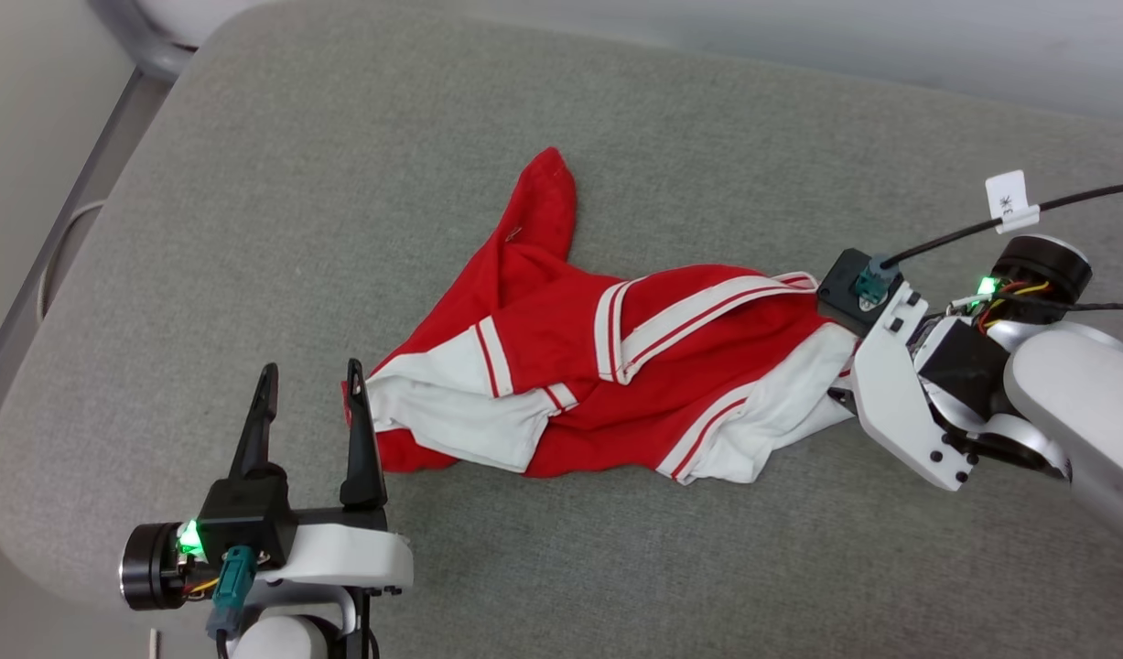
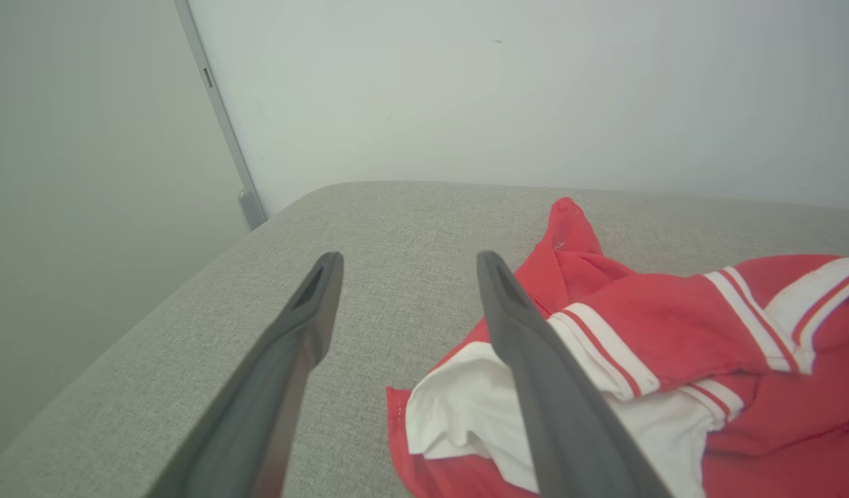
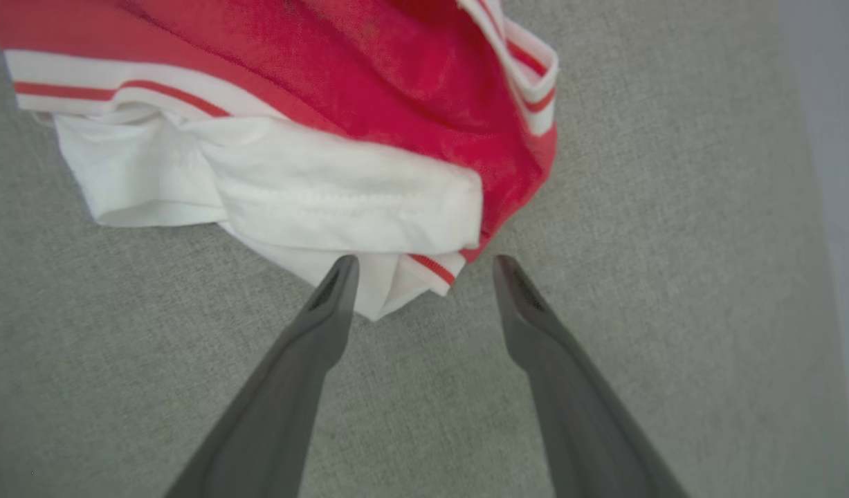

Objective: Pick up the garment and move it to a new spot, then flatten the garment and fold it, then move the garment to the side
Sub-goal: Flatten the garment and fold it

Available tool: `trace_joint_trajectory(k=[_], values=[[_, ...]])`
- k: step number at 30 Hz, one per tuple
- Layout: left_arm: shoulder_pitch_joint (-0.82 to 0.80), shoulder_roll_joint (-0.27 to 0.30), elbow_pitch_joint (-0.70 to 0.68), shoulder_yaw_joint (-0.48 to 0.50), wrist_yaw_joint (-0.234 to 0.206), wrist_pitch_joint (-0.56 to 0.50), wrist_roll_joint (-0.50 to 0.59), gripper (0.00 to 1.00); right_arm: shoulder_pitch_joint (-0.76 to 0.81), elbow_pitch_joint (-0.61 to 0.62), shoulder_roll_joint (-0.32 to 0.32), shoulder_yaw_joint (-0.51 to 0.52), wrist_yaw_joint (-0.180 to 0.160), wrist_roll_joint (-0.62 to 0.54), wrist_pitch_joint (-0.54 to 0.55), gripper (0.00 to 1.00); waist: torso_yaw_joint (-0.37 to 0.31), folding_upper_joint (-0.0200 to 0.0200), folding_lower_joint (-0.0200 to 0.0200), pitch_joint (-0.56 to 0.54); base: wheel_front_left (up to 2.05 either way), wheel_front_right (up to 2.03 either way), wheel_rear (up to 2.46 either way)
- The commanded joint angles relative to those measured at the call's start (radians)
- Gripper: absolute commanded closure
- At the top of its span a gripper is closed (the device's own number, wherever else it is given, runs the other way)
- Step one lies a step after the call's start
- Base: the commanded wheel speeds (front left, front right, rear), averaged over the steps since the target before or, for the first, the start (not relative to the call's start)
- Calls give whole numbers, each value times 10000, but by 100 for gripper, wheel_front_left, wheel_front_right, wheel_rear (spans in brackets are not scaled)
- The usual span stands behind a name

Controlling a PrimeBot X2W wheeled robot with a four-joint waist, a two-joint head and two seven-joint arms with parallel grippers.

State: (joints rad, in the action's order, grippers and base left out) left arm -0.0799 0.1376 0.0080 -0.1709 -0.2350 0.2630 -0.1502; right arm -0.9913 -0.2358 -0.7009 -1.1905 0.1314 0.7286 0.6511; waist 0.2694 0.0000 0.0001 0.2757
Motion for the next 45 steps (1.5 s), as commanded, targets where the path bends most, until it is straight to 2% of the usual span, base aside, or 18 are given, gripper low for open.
trace_joint_trajectory(k=[1, 7, 13, 14, 15, 16, 25, 32, 38, 45], values=[[-182, -126, 19, 79, 115, 25, 93, 0, -226, -252, 102, -165, -14, 203, 34, 0, 297, 0, -1, 331, 0, 0, 0], [-384, -469, 83, 286, 431, 25, 322, 0, -401, -1114, 376, -805, -14, 350, 374, 0, 596, 0, -1, 793, 0, 0, 0], [-621, -712, 145, 410, 682, 25, 529, 0, 867, -1338, 569, -1171, 12, 197, 1063, 0, 701, 0, -1, 1026, 0, 0, 0], [-662, -727, 156, 422, 714, 25, 538, 0, 1001, -1280, 583, -1195, 27, 180, 1088, 23, 685, 0, -1, 1027, 0, 0, 0], [-697, -738, 169, 443, 752, 25, 574, 0, 1075, -1199, 611, -1209, 52, 192, 999, 85, 654, 0, -1, 1016, 0, 0, 0], [-706, -748, 186, 459, 758, 25, 607, 0, 1039, -1144, 626, -1207, 52, 243, 848, 100, 614, 0, -1, 990, 0, 0, 0], [-448, -749, 300, 752, 996, 25, 913, 0, -1046, -1247, 824, -811, -14, 723, -1992, 100, -19, 0, -1, 300, 0, 0, 0], [-228, -694, 350, 934, 1117, 26, 1053, 0, -1660, -1463, 805, -607, -14, 973, -3647, 100, -435, 0, -1, -229, 0, 0, 0], [184, -657, 331, 1088, 1150, 26, 1123, 0, -1308, -1277, 332, -256, -14, 931, -5036, 100, -879, 0, -1, -737, 0, 0, 0], [760, -638, 243, 1292, 1119, 26, 1183, 0, 424, -967, -516, 387, -14, 862, -5877, 100, -1486, 0, -1, -1259, 0, 0, 0]])
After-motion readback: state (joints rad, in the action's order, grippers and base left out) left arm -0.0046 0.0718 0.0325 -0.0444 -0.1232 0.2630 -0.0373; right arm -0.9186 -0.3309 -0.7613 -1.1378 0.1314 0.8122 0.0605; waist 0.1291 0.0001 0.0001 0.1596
